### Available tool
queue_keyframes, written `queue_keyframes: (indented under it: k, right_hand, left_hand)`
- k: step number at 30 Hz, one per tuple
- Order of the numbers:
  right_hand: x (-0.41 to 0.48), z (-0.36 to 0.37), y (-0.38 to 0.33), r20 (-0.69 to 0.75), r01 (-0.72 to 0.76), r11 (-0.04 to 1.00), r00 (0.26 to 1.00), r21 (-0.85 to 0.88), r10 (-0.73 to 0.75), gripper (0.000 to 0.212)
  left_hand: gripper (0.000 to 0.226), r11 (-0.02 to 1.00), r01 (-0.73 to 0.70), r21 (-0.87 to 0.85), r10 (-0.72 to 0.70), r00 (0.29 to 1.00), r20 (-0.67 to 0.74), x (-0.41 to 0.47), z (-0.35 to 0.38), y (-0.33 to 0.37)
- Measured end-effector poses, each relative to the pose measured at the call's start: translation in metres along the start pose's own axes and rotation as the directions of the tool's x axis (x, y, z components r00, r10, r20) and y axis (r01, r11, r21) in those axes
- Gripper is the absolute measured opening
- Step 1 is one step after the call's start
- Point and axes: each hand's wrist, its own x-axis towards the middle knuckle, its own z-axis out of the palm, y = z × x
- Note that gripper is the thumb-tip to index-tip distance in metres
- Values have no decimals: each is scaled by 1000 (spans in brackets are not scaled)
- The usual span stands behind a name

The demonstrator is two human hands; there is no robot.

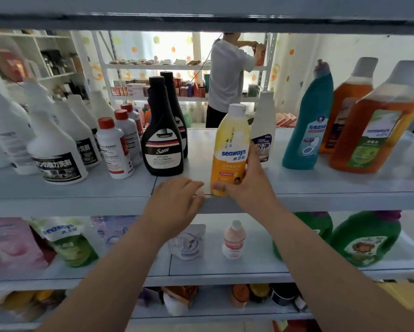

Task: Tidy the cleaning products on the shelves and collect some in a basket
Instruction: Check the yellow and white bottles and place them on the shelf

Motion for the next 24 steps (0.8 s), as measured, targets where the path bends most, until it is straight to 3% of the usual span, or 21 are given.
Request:
queue_keyframes:
  k: [3,11,14,18,24]
  right_hand:
    - [13,10,3,9,11,997,1000,-79,-10,120]
    - [43,31,7,45,-23,948,998,-316,39,101]
    - [54,38,6,31,-56,913,997,-404,75,102]
    - [64,49,10,-12,-115,880,992,-461,124,105]
    - [74,54,18,-29,-215,842,972,-495,232,86]
  left_hand:
    - [39,997,-42,65,45,998,-49,-4,10,-7]
    - [48,996,-30,85,38,994,-99,-8,16,-9]
    - [51,994,-45,100,55,993,-101,-11,19,-12]
    - [54,989,-53,139,65,994,-87,-10,22,-14]
    - [57,986,-59,157,72,995,-76,-9,24,-14]
